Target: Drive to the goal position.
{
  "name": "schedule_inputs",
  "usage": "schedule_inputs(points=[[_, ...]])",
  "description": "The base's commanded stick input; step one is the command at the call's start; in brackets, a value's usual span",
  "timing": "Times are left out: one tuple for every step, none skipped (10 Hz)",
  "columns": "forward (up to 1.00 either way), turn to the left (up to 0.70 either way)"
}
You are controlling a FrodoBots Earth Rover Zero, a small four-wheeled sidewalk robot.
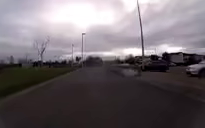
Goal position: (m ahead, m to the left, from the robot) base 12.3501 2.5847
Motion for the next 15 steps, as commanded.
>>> schedule_inputs(points=[[0.03, 0.0], [0.0, 0.0], [0.0, 0.0], [0.0, 0.0], [0.0, 0.0], [0.0, 0.0], [0.0, 0.0], [0.0, 0.0], [0.0, 0.0], [0.0, 0.0], [0.0, 0.18], [0.0, 0.45], [0.0, 0.85], [0.0, 0.85], [0.0, 0.85]])
